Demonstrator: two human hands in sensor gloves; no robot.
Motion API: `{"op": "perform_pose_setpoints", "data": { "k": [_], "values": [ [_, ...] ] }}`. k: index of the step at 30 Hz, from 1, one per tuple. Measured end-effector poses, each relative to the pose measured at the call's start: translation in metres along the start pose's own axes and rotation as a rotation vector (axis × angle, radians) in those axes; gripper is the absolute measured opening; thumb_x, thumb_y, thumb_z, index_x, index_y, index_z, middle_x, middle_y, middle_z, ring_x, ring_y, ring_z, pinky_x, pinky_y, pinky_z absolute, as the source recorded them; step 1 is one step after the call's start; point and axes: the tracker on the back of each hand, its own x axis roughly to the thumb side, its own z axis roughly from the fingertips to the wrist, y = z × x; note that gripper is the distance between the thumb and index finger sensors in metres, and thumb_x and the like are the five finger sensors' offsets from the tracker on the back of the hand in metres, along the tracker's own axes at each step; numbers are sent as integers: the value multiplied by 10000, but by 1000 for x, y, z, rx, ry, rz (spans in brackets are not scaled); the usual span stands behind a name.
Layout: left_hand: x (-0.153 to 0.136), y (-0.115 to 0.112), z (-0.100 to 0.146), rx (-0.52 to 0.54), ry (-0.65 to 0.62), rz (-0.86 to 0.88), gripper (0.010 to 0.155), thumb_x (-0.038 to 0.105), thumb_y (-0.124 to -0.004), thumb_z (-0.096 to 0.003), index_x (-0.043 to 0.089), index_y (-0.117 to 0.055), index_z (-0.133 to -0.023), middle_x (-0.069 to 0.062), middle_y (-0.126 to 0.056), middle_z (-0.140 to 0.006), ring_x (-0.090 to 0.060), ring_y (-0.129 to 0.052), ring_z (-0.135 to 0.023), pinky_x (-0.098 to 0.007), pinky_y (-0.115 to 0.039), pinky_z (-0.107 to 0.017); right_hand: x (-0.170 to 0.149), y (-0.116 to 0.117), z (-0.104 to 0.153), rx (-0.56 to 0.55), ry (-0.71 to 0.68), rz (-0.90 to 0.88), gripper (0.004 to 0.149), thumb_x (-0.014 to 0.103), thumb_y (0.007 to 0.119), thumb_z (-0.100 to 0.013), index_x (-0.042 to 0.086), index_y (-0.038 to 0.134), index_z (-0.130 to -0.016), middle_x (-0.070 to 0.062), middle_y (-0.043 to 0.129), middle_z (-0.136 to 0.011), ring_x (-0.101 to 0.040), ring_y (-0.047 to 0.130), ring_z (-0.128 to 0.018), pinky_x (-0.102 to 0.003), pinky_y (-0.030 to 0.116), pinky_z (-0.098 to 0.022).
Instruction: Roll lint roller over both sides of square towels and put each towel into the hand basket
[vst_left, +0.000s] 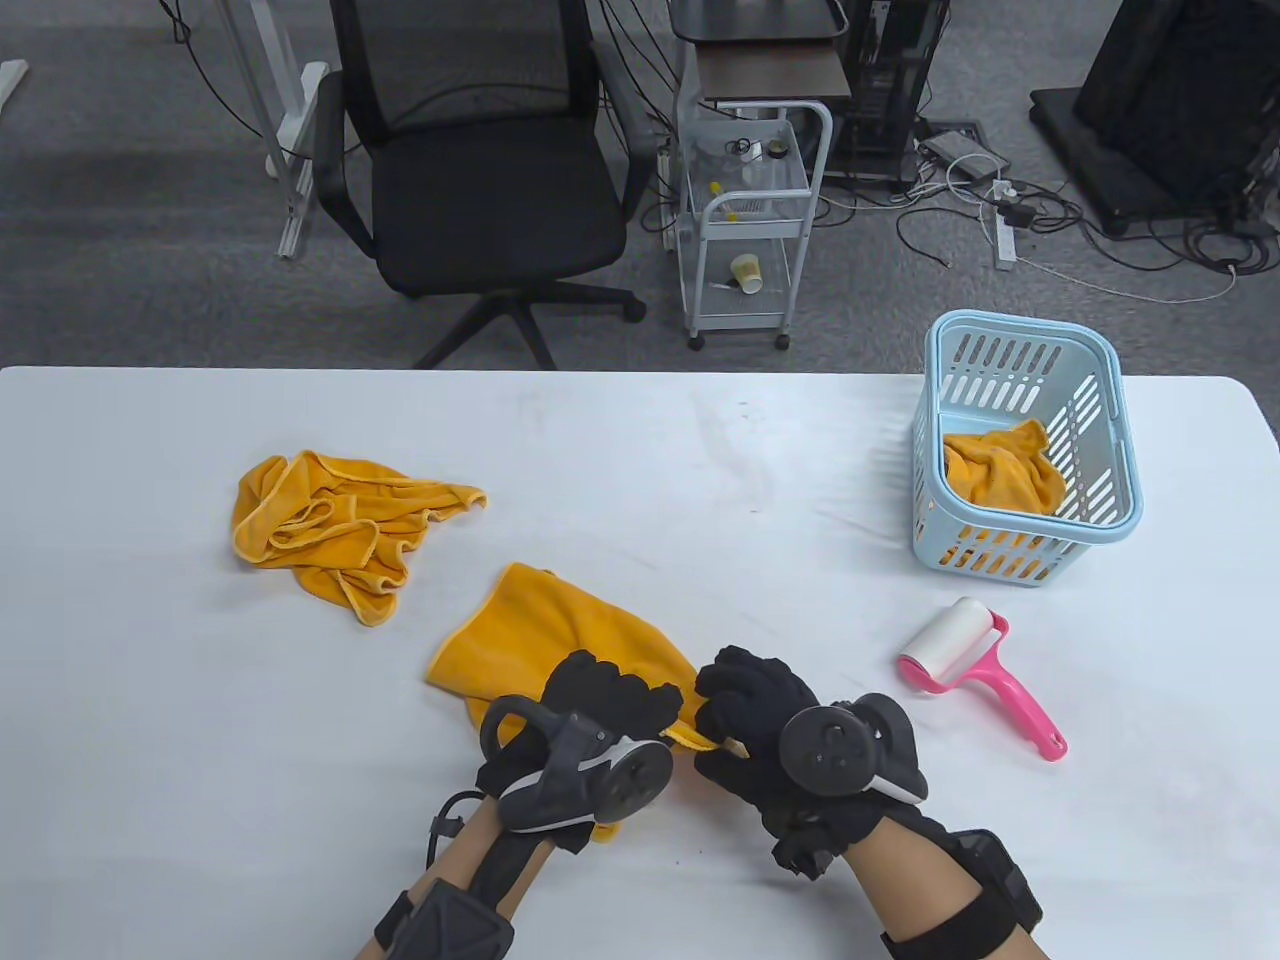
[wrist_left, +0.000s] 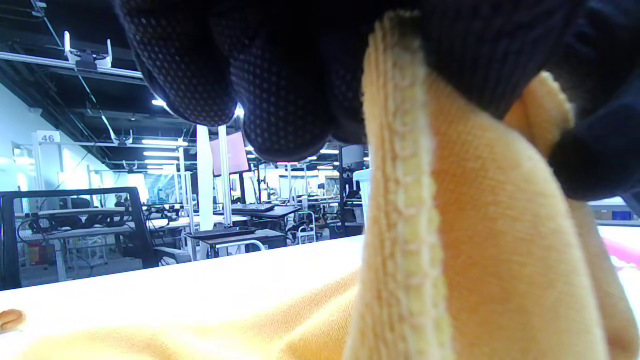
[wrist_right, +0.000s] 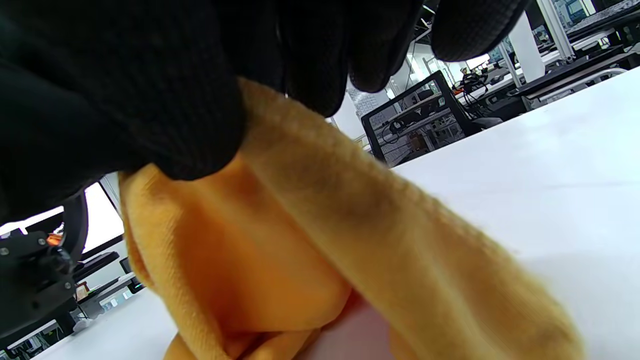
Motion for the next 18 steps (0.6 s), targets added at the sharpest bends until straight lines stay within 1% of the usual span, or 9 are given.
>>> {"op": "perform_pose_setpoints", "data": {
  "k": [1, 2, 3, 5, 8, 10, 12, 15, 18],
  "values": [
    [0, 0, 0, 1, 2, -8, 390, 489, -868, -437, 383, -835, -811, 85, -988, -566, -198, -1027, -555, -577, -758, -666, -1, 0, 0, 5, 1, 0, 416, 431, 978, -418, 186, 849, -727, -115, 738, -1013, -442, 649, -1007, -687, 594, -667],
    [-1, 0, 0, 1, 6, -12, 385, 488, -865, -439, 383, -838, -809, 85, -988, -566, -199, -1028, -553, -578, -758, -666, -3, 1, 0, 19, 1, -11, 401, 456, 940, -440, 173, 865, -714, -125, 743, -1012, -451, 647, -1005, -689, 591, -666],
    [-2, 0, 0, 2, 7, -4, 376, 485, -858, -444, 384, -843, -806, 82, -990, -564, -201, -1028, -552, -580, -757, -665, -4, 2, 0, 25, 4, -22, 403, 445, 929, -454, 170, 866, -742, -134, 733, -1020, -457, 638, -1006, -692, 588, -664],
    [-2, 0, 1, -1, 5, 40, 369, 486, -845, -454, 375, -853, -806, 75, -995, -554, -210, -1029, -544, -586, -755, -662, -5, 3, -1, 31, 13, -7, 399, 429, 934, -454, 171, 864, -750, -130, 746, -1011, -456, 659, -998, -689, 596, -662],
    [-1, 2, 0, 3, 5, 29, 365, 490, -824, -465, 369, -861, -808, 78, -1001, -533, -211, -1036, -526, -583, -762, -656, -5, 5, -1, 40, 19, 8, 411, 429, 937, -454, 168, 860, -761, -135, 753, -1008, -460, 673, -990, -689, 602, -659],
    [-2, 3, 0, 4, 8, 75, 365, 489, -818, -470, 360, -867, -808, 79, -1005, -517, -209, -1041, -511, -581, -770, -648, -6, 8, -1, 54, 18, 30, 443, 439, 942, -448, 172, 845, -788, -134, 748, -1011, -458, 669, -992, -687, 601, -660],
    [-3, 4, 1, 7, 12, 121, 367, 488, -816, -474, 353, -870, -810, 79, -1008, -504, -209, -1045, -498, -579, -774, -644, -6, 12, -2, 65, 23, 36, 487, 473, 951, -429, 169, 844, -794, -131, 747, -1011, -458, 668, -993, -688, 600, -661],
    [-5, 7, 1, 22, 14, 154, 365, 489, -808, -478, 354, -868, -812, 82, -1007, -502, -208, -1045, -497, -578, -775, -643, -7, 16, -2, 65, 44, 60, 528, 497, 951, -422, 166, 833, -816, -134, 739, -1016, -458, 663, -994, -687, 604, -657],
    [-6, 9, 2, 36, 12, 191, 364, 490, -805, -480, 358, -864, -814, 85, -1004, -504, -205, -1042, -503, -576, -772, -648, -12, 22, -3, 84, 77, 85, 602, 534, 944, -411, 166, 809, -868, -133, 728, -1024, -460, 662, -993, -683, 610, -656]
  ]
}}
